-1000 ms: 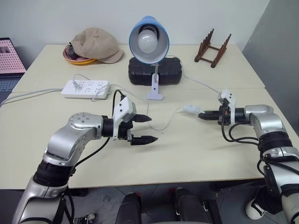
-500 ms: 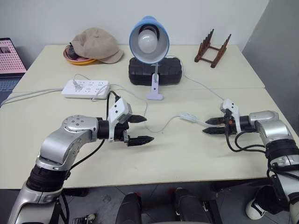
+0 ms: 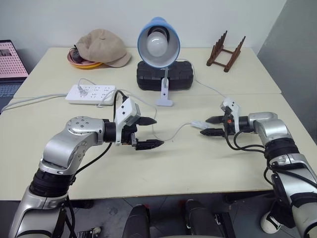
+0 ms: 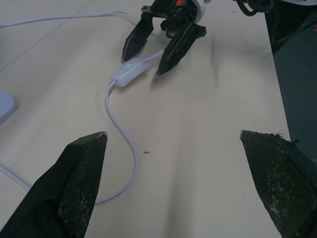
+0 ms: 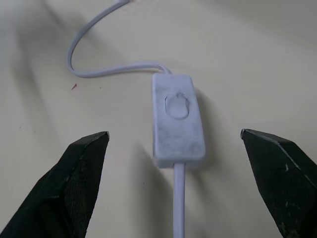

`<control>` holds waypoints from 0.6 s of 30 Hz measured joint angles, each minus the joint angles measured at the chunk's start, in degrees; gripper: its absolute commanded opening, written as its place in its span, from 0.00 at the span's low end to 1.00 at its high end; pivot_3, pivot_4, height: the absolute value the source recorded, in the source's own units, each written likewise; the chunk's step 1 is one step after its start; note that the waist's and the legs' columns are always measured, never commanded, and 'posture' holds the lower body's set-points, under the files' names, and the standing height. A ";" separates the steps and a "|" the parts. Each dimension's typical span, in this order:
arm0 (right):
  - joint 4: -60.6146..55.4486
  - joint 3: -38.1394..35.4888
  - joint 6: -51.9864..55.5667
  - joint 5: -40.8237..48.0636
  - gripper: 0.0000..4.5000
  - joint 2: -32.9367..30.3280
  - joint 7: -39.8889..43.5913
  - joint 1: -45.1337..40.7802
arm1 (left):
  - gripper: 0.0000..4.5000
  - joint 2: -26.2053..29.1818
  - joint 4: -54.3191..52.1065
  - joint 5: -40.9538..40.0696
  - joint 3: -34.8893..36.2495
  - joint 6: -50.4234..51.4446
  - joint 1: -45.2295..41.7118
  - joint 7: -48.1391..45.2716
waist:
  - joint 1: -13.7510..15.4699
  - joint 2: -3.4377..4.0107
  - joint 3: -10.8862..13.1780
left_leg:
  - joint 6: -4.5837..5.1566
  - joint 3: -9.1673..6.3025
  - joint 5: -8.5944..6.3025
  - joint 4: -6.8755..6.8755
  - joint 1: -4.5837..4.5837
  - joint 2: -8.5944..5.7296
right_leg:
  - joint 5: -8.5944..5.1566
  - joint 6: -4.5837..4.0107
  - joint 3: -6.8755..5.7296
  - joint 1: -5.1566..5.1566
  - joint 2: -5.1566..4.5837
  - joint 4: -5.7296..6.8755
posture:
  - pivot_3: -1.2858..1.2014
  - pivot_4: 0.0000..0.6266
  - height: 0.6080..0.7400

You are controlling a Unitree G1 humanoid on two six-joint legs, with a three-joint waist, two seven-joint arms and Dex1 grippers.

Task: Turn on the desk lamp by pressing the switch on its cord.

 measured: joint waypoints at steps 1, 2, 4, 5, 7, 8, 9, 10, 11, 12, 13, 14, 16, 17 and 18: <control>0.46 0.00 -0.29 -0.07 0.99 0.00 0.01 -0.01 | 1.00 0.03 0.00 -0.01 0.00 0.02 0.00 -0.02 | 0.00 0.00 0.00 | 0.00 0.00 0.00 0.00 0.00 0.00 | -0.01 0.01 0.00 0.00 0.00 -0.01 | 0.52 0.24 1.00; 0.81 0.00 -0.49 -0.12 0.99 0.01 0.02 -0.01 | 1.00 0.06 0.00 -0.03 0.00 0.05 0.00 -0.04 | 0.01 0.00 0.00 | 0.00 0.00 0.00 0.01 0.00 0.00 | -0.01 0.02 0.00 0.00 0.00 -0.01 | 0.52 0.24 1.00; 1.52 0.00 -1.12 -0.16 0.99 0.01 0.03 -0.05 | 1.00 0.17 0.00 -0.03 0.00 0.06 0.00 -0.05 | 0.00 0.00 0.00 | 0.00 0.00 0.00 0.01 0.00 0.00 | -0.01 0.02 0.00 0.00 0.00 -0.01 | 0.52 0.24 1.00; 2.01 0.00 -1.31 -0.17 0.96 0.01 0.03 -0.10 | 1.00 0.20 -0.01 -0.03 0.00 0.06 0.00 -0.04 | 0.00 0.00 0.00 | 0.00 0.00 0.00 0.01 0.00 0.00 | -0.01 0.03 0.00 0.00 0.00 0.00 | 0.52 0.24 1.00; 2.94 0.00 -1.40 -0.17 0.87 0.11 0.04 -0.35 | 1.00 0.23 -0.02 -0.03 0.00 0.07 0.01 -0.02 | -0.01 0.00 0.00 | 0.00 0.00 0.00 0.01 0.01 0.00 | -0.01 0.03 0.00 0.00 0.00 0.01 | 0.52 0.24 1.00; 3.11 0.00 -1.44 -0.17 0.83 0.16 0.04 -0.44 | 1.00 0.25 -0.02 -0.03 0.00 0.08 0.01 -0.02 | -0.01 0.00 0.00 | 0.00 0.00 0.00 0.01 0.01 0.00 | -0.02 0.03 0.00 0.00 0.00 0.01 | 0.52 0.24 1.00; 3.20 0.00 -1.51 -0.17 0.75 0.23 0.03 -0.59 | 1.00 0.26 -0.02 -0.03 0.00 0.10 0.01 0.00 | 0.00 0.00 0.00 | 0.00 0.00 0.00 0.01 0.01 0.00 | -0.01 0.03 0.00 0.00 0.00 0.01 | 0.52 0.24 1.00; 3.27 0.00 -1.62 -0.18 0.71 0.30 0.03 -0.69 | 1.00 0.26 -0.03 -0.03 0.00 0.10 0.01 0.01 | -0.01 0.00 0.00 | 0.00 0.00 0.00 0.01 0.01 0.00 | -0.01 0.03 0.00 0.00 0.00 0.01 | 0.52 0.24 1.00; 3.48 0.00 -1.70 -0.19 0.64 0.35 0.03 -0.85 | 1.00 0.26 -0.03 -0.03 0.00 0.10 0.01 0.02 | -0.01 0.00 0.00 | 0.00 0.00 0.00 0.01 0.01 0.00 | -0.01 0.03 0.00 0.00 0.00 0.01 | 0.52 0.24 1.00; 3.89 0.00 -1.84 -0.22 0.59 0.41 0.04 -1.11 | 1.00 0.25 -0.03 -0.03 0.00 0.10 0.00 0.03 | -0.01 0.00 0.00 | 0.00 0.00 0.00 0.01 0.01 0.00 | -0.01 0.02 0.00 0.00 0.00 0.01 | 0.52 0.24 1.00; 4.19 0.00 -2.15 -0.23 0.54 0.45 0.04 -1.29 | 1.00 0.25 -0.03 -0.02 0.00 0.10 0.00 0.05 | -0.01 0.00 0.00 | 0.00 0.00 0.00 0.01 0.01 0.00 | -0.01 0.01 0.00 0.00 0.00 0.01 | 0.52 0.24 1.00; 4.33 0.00 -2.51 -0.25 0.48 0.47 0.04 -1.40 | 1.00 0.25 -0.03 -0.02 0.01 0.10 0.00 0.06 | 0.00 0.00 0.00 | 0.00 0.00 0.00 0.01 0.01 0.00 | -0.01 0.02 0.00 0.00 0.00 0.01 | 0.52 0.24 1.00; 4.77 0.00 -2.80 -0.25 0.36 0.52 0.09 -1.65 | 1.00 0.25 -0.04 -0.02 0.00 0.10 0.00 0.10 | 0.00 0.00 0.00 | 0.00 0.00 0.00 0.01 0.01 0.00 | -0.01 0.01 0.00 0.00 0.00 0.01 | 0.52 0.24 1.00; 4.99 0.00 -2.84 -0.25 0.32 0.52 0.12 -1.68 | 1.00 0.25 -0.04 -0.02 0.00 0.10 0.00 0.12 | 0.00 0.00 0.00 | 0.00 0.00 0.00 0.01 0.01 0.00 | -0.01 0.02 0.00 0.00 0.00 0.01 | 0.52 0.24 1.00; 5.21 0.00 -2.87 -0.25 0.28 0.54 0.19 -1.69 | 1.00 0.25 -0.04 -0.02 0.00 0.10 0.00 0.15 | -0.01 0.00 0.00 | 0.00 0.00 0.00 0.01 0.00 0.00 | -0.01 0.02 0.00 0.00 0.00 0.01 | 0.52 0.24 1.00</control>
